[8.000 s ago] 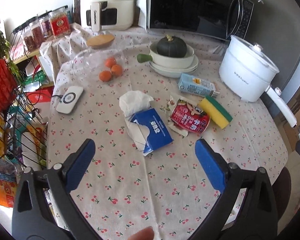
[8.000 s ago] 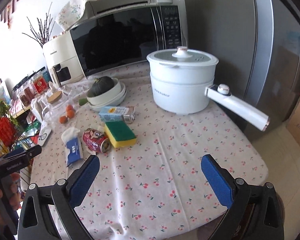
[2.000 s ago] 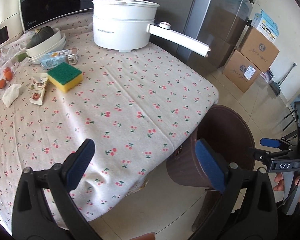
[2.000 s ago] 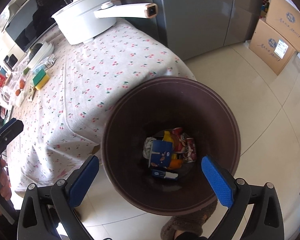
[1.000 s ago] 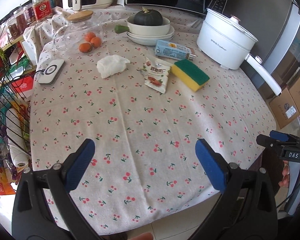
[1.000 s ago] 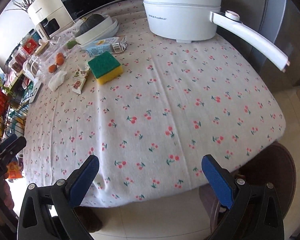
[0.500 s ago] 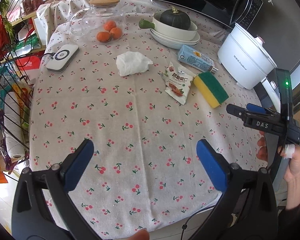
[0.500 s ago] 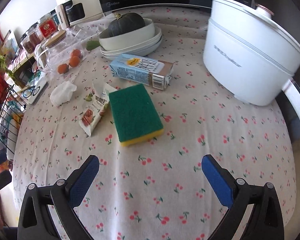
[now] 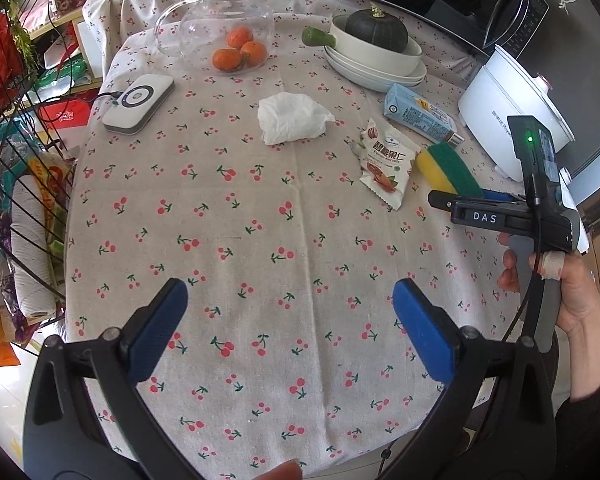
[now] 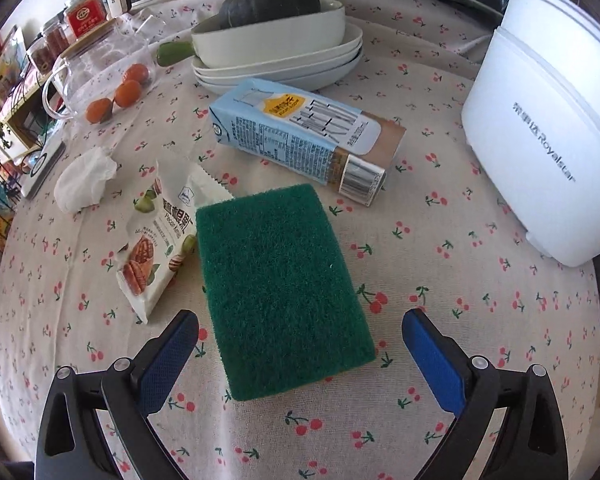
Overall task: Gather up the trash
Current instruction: 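Grasp the green-and-yellow sponge with the right tool, then grasp the pecan kernels bag with the left tool while the right tool holds the sponge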
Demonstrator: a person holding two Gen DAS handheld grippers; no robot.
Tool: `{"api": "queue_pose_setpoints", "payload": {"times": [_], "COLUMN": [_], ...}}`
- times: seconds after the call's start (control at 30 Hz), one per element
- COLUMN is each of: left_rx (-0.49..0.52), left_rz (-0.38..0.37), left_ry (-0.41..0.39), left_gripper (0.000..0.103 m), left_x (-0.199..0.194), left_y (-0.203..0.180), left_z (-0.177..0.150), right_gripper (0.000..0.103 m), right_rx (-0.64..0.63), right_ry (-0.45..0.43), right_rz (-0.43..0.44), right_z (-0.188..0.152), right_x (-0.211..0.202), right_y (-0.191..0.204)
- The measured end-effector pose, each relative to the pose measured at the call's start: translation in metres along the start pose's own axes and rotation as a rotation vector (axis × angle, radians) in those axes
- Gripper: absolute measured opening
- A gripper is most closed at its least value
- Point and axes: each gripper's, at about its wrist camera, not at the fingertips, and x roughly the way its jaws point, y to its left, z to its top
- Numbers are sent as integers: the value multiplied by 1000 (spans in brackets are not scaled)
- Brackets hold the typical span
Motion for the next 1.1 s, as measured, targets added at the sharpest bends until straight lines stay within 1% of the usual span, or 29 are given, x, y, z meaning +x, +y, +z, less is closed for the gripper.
{"api": "queue_pose_setpoints", "payload": {"times": [0.03, 0.13, 0.17, 0.2, 0.23, 0.27, 0.3, 0.43, 0.63, 0.77, 0.9, 1.0, 1.1], "left_rx": [2, 7, 8, 8, 8, 11, 14, 8, 18, 46, 96, 107, 139], "left_rz": [-1, -5, -7, -10, -12, -14, -13, -12, -18, -38, -45, -76, -91], "left_ry": [0, -2, -2, -3, -4, -4, -5, -2, -12, -8, -5, 7, 14], "left_gripper": [102, 102, 102, 102, 102, 102, 102, 102, 102, 102, 102, 102, 102], "left_x": [0, -2, -3, -3, -4, -5, -5, -4, -6, -5, 2, 14, 30], "left_y": [0, -2, -2, -2, -2, -2, -1, 4, 5, 1, -8, -15, -28], "left_z": [0, -2, -2, -2, -2, -3, -3, -3, -3, -4, 0, 8, 18], "right_gripper": [97, 94, 90, 82, 78, 68, 66, 63, 62, 62, 62, 62, 62], "right_rx": [5, -4, -4, -6, -8, -10, -10, -7, 0, 14, 52, 84, 120], "right_ry": [18, 17, 14, 7, 1, -4, -9, -73, -117, -134, -143, -146, -160], "right_rz": [8, -16, -15, -15, -18, -14, -5, -3, -19, -24, -20, -25, 1], "right_z": [0, -1, 0, 0, 0, 0, 0, -7, -32, -64, -105, -133, -151], "right_x": [3, 4, 4, 3, 1, -1, -4, -24, -69, -105, -138, -154, -163], "right_y": [0, 2, 3, 4, 4, 5, 5, 8, 5, -1, -12, -22, -35]}}
